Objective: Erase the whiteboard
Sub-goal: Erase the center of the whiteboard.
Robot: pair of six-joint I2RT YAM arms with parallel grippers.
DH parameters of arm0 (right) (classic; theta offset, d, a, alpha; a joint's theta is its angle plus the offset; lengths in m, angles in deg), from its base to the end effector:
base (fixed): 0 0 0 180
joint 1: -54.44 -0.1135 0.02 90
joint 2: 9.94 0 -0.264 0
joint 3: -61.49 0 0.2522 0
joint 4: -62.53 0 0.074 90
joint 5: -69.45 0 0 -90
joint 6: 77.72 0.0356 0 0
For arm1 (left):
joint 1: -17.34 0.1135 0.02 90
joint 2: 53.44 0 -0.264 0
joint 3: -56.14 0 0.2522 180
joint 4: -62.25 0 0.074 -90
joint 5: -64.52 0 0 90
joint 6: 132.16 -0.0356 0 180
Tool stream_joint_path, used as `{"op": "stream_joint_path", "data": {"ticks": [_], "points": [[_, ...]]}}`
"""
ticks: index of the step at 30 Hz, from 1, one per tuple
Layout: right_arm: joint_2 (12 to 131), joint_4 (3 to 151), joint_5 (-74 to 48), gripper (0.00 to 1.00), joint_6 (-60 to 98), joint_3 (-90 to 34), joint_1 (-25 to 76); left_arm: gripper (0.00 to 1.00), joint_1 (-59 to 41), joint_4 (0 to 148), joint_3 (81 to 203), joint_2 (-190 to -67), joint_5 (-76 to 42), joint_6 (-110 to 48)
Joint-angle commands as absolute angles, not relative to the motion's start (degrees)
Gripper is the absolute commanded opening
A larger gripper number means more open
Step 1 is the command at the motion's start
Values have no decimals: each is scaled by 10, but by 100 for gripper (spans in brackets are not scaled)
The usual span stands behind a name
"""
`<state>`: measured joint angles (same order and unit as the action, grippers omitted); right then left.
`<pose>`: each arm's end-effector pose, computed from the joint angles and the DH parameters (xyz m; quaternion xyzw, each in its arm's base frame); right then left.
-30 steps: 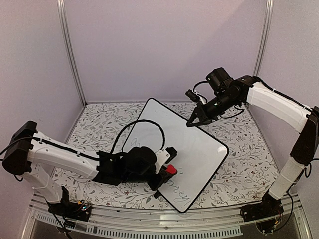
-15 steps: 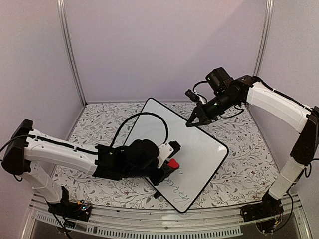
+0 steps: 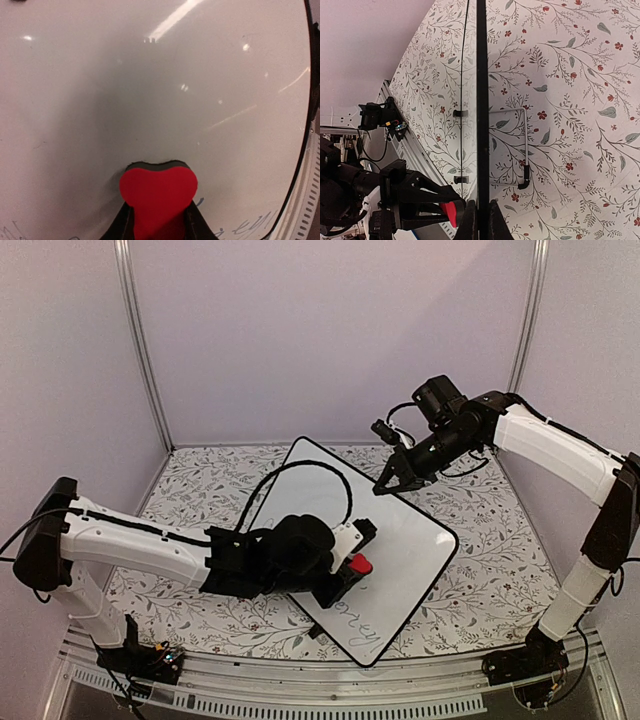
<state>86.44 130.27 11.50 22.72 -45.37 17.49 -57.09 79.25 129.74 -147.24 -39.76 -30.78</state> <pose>0.2713 0.2277 0.3341 -0.2872 0.8798 0.3514 0.1416 0.1053 -0.3450 0.2242 0.4176 0.7865 -0.2188 0.3990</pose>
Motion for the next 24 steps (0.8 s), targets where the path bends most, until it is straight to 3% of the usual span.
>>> {"op": "stream_joint_path", "data": {"ticks": [1, 24], "points": [[878, 1305, 124, 0, 220, -462, 159, 0, -575, 801, 1274, -1495, -385, -292], [878, 1306, 123, 0, 220, -461, 159, 0, -593, 805, 1183, -1444, -395, -237]]}}
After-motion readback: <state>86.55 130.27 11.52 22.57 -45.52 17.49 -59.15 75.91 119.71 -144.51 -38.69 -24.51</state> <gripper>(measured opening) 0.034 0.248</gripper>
